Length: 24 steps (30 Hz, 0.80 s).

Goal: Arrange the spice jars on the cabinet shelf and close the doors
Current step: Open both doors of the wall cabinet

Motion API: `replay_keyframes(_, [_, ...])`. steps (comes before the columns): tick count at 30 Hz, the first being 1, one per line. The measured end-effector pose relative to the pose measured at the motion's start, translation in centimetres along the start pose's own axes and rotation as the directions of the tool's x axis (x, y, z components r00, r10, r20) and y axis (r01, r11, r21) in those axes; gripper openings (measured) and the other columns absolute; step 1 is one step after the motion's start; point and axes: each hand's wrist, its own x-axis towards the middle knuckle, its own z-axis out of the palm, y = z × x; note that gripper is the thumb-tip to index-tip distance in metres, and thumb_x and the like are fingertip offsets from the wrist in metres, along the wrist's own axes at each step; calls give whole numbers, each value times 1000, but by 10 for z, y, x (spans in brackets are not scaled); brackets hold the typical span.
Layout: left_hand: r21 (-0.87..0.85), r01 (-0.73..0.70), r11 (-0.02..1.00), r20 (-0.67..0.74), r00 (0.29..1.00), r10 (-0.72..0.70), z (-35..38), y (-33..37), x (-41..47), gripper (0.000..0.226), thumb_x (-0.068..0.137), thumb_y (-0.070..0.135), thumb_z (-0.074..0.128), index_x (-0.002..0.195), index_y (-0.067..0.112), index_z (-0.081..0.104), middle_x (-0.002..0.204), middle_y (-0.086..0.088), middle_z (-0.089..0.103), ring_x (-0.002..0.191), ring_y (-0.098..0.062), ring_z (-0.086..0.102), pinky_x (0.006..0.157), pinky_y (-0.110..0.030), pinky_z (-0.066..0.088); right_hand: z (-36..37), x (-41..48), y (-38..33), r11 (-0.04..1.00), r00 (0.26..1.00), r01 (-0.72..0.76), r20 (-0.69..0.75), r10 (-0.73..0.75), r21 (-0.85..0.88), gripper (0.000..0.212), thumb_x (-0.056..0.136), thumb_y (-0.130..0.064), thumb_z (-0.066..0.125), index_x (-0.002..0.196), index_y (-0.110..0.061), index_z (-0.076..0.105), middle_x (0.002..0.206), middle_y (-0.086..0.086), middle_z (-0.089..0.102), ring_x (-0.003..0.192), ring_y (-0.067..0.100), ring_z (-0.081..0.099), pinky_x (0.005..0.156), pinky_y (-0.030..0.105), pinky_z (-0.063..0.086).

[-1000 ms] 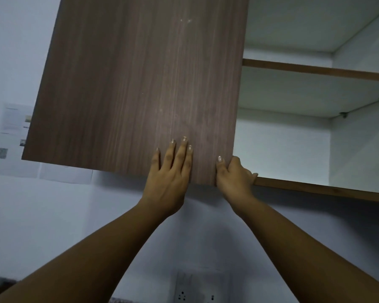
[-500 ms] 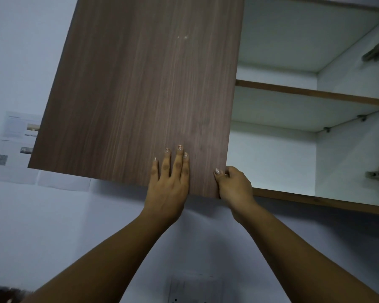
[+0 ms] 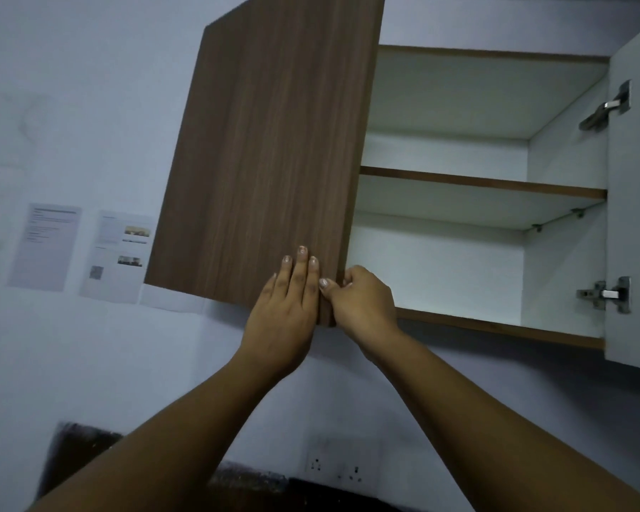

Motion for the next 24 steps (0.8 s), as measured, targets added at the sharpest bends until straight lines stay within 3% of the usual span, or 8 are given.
replay_keyframes(3, [-2, 59, 998, 4, 998, -59, -33, -9, -17, 70, 96, 17, 39, 142, 2, -11, 155, -21, -5, 145, -33, 7, 116, -37, 17, -1, -25, -33, 999, 999, 40, 27, -40, -15, 33, 91, -35, 55, 68, -21, 37, 69, -3, 44, 60, 11, 39, 49, 24, 26])
replay_keyframes(9, [22, 169, 985, 47, 984, -170, -93, -38, -52, 69, 97, 25, 42, 147, 4, 1, 157, -14, 3, 144, -28, 17, 113, -33, 26, 9, -72, -96, 990, 990, 139, 30, -138, -33, 24, 90, -36, 55, 86, -16, 43, 77, 0, 48, 73, 19, 46, 46, 24, 23])
replay_keyframes(15, [12, 274, 962, 8, 962, -274, -147, -72, -88, 60, 95, 33, 39, 147, 14, 18, 152, -2, 31, 134, -18, 41, 96, -33, 46, 36, -103, -150, 979, 980, 195, 36, -197, 56, 27, 89, -40, 57, 86, -17, 42, 80, 1, 52, 80, 22, 50, 58, 30, 35])
replay_keyframes(19, [49, 356, 933, 0, 934, -357, -172, -99, -104, 55, 94, 33, 40, 143, 13, 26, 129, -5, 58, 92, -25, 65, 69, -35, 53, 55, -118, -180, 962, 960, 260, 83, -267, 88, 26, 90, -39, 54, 93, -15, 45, 93, 6, 62, 91, 29, 56, 67, 34, 44])
replay_keyframes(21, [60, 397, 916, 0, 917, -398, -182, -114, -113, 48, 94, 33, 40, 135, 9, 31, 111, -6, 65, 76, -25, 65, 63, -35, 54, 68, -127, -196, 948, 946, 299, 91, -310, 111, 24, 91, -37, 52, 96, -15, 46, 95, 5, 62, 92, 29, 56, 69, 34, 45])
replay_keyframes(24, [42, 455, 889, -32, 890, -454, -197, -144, -125, 37, 92, 33, 43, 120, 9, 39, 80, -1, 63, 67, -25, 63, 59, -32, 50, 93, -139, -218, 924, 924, 354, 98, -370, 146, 22, 92, -35, 51, 104, -17, 46, 97, 5, 63, 94, 28, 55, 72, 36, 47])
